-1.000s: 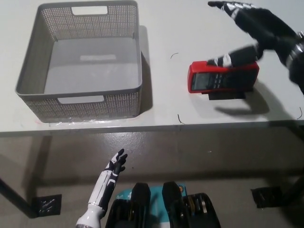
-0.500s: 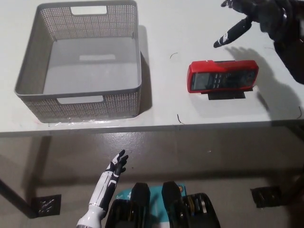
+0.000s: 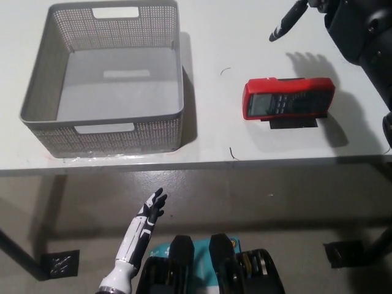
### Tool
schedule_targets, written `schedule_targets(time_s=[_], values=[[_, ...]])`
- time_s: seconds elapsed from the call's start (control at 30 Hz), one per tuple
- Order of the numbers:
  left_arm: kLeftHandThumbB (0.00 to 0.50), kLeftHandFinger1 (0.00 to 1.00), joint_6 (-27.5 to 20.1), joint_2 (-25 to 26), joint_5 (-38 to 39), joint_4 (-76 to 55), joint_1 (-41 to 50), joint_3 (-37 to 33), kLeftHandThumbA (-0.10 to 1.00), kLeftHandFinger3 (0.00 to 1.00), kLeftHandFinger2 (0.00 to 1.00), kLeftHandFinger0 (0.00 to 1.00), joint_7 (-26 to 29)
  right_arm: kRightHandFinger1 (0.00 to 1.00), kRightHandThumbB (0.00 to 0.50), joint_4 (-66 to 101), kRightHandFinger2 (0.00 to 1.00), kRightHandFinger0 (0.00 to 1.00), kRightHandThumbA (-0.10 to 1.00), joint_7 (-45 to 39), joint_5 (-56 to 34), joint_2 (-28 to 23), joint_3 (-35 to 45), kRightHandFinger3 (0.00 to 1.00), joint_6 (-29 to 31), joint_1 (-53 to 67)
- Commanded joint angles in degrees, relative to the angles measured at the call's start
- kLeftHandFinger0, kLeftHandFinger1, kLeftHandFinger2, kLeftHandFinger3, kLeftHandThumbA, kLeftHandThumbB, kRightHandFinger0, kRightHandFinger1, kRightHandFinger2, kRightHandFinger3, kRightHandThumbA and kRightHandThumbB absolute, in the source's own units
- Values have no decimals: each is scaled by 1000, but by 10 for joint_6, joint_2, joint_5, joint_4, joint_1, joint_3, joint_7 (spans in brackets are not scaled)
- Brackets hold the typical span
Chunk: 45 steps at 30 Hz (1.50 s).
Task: Use the right hand to pick up a multimeter on the right side and put it into a container on the left side
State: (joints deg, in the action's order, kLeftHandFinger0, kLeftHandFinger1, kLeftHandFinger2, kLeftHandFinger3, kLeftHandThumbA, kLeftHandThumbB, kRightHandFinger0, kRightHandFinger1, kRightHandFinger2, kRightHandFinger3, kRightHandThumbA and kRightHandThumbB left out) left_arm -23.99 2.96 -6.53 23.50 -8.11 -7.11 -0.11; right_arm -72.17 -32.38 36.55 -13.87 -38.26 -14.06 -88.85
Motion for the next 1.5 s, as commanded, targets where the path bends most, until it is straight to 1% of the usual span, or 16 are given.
schedule_targets(time_s=[0.0,0.13,0.17,0.2,0.23,0.27,0.3,0.4,0.57,0.63,0.73,0.83,0.9,1.13,1.37,1.47], values=[[486,1000,-29,4,0,-15,-13,-4,1000,1000,1000,1000,-5,1000,500,-6,1000,1000,882,18,10,-6,0,1000,22,-36],[491,1000,-29,3,6,-17,-11,-3,1000,1000,1000,1000,-8,1000,500,-13,1000,1000,953,9,25,-8,-22,1000,53,-25],[487,1000,-29,3,6,-17,-12,-3,1000,1000,1000,1000,-9,1000,500,-16,1000,1000,928,7,23,-7,-23,1000,58,-23],[486,1000,-29,4,3,-16,-13,-3,1000,1000,1000,1000,-7,1000,500,-19,1000,1000,829,2,5,-7,-8,1000,56,-19],[486,1000,-29,4,2,-15,-14,-3,1000,1000,1000,1000,-6,1000,500,-21,1000,1000,822,0,-2,-7,-1,1000,55,-18],[476,1000,-29,5,1,-15,-15,-4,1000,1000,1000,1000,-7,1000,500,-24,1000,1000,838,-1,1,-6,-4,1000,59,-17],[483,1000,-29,5,0,-16,-16,-4,1000,1000,1000,1000,-8,1000,500,-30,1000,1000,879,-8,12,-5,-17,1000,79,-14],[493,1000,-29,5,1,-15,-18,-2,1000,1000,1000,1000,-8,1000,500,-34,1000,1000,920,-4,32,-1,-40,1000,87,-4],[495,1000,-29,4,0,-11,-17,-5,1000,1000,1000,1000,-7,1000,500,-54,1000,1000,919,-38,7,-3,-26,1000,108,11],[468,1000,-29,5,-2,-12,-17,-6,1000,1000,1000,1000,-7,1000,500,-64,1000,1000,943,-40,4,-5,-22,1000,109,18],[477,1000,-29,7,-2,-10,-18,-6,1000,1000,1000,1000,-11,1000,500,-72,1000,1000,881,-30,-7,-6,-7,1000,101,29],[487,1000,-29,8,-2,-11,-18,-7,1000,1000,1000,1000,-13,1000,500,-78,1000,1000,921,-25,-6,-2,-4,1000,95,39],[487,1000,-29,7,1,-13,-16,-7,1000,1000,1000,1000,-16,1000,500,-81,1000,1000,890,-24,-15,1,7,1000,84,47],[495,1000,-29,8,-4,-12,-19,-6,1000,1000,1000,1000,-15,1000,500,-88,1000,1000,967,-5,4,8,-4,1000,105,69],[488,1000,-29,12,-13,-15,-24,-7,1000,1000,1000,1000,-10,1000,500,-97,1000,1000,911,4,6,20,-6,1000,100,81],[485,1000,-29,11,-13,-11,-28,-9,1000,1000,1000,1000,-10,1000,500,-98,1000,1000,931,7,10,21,-11,1000,101,82]])
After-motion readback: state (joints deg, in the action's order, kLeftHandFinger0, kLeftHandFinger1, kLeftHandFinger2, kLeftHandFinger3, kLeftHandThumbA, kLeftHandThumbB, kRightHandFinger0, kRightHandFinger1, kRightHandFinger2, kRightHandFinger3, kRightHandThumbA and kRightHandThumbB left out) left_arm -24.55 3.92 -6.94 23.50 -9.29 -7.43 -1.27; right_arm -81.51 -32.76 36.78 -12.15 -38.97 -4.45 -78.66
